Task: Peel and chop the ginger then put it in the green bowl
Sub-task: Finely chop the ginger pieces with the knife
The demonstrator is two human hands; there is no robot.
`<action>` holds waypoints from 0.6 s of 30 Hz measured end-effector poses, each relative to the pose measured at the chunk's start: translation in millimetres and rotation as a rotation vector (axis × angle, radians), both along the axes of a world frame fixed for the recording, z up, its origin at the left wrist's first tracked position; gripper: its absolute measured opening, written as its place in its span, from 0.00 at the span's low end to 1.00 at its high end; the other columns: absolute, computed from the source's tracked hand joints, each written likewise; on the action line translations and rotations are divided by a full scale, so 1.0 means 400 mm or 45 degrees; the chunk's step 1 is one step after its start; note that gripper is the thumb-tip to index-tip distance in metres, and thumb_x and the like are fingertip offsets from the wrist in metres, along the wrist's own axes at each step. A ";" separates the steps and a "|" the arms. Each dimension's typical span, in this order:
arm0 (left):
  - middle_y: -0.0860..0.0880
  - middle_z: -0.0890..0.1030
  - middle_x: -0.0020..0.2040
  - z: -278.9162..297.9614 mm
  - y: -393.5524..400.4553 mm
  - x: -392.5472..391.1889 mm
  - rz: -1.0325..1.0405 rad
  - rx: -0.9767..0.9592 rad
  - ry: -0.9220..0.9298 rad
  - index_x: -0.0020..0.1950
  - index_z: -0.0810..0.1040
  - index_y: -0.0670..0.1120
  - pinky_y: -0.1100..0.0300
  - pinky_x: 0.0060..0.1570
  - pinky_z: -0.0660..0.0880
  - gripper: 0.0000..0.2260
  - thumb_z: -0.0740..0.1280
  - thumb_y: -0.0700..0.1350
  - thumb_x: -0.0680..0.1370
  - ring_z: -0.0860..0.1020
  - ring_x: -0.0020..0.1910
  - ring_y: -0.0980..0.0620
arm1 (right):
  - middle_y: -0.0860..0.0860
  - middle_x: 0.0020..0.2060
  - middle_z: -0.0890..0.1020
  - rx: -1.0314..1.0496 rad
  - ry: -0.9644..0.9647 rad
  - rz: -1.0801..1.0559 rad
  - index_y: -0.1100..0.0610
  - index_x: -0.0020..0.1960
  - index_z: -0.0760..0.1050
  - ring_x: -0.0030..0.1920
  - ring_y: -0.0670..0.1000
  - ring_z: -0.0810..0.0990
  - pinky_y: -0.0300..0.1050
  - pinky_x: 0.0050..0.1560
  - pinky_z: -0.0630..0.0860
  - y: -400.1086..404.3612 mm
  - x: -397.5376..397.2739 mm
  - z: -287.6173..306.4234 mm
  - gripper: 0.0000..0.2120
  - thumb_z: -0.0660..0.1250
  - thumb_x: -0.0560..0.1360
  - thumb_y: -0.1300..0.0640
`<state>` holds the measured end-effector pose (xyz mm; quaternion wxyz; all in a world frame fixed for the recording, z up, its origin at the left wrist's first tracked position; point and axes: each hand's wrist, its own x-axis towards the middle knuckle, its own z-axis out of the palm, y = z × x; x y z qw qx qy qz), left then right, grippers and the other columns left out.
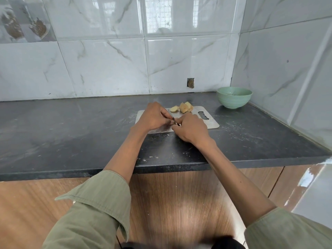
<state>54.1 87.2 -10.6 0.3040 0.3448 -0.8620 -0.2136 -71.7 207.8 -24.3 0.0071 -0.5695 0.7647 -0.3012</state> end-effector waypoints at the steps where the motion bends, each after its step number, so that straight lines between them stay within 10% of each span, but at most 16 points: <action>1: 0.60 0.85 0.36 -0.001 -0.002 0.000 0.000 -0.002 0.001 0.45 0.89 0.45 0.64 0.45 0.81 0.07 0.82 0.39 0.68 0.82 0.35 0.64 | 0.53 0.42 0.78 -0.016 0.001 -0.018 0.51 0.48 0.82 0.48 0.61 0.80 0.47 0.41 0.69 0.000 0.002 -0.004 0.13 0.65 0.76 0.45; 18: 0.52 0.88 0.40 -0.008 -0.012 0.001 0.013 -0.028 -0.016 0.46 0.90 0.47 0.62 0.48 0.81 0.08 0.82 0.39 0.69 0.85 0.41 0.56 | 0.55 0.42 0.82 -0.216 -0.030 -0.032 0.50 0.54 0.86 0.50 0.60 0.80 0.49 0.43 0.74 0.044 0.018 -0.011 0.12 0.65 0.77 0.50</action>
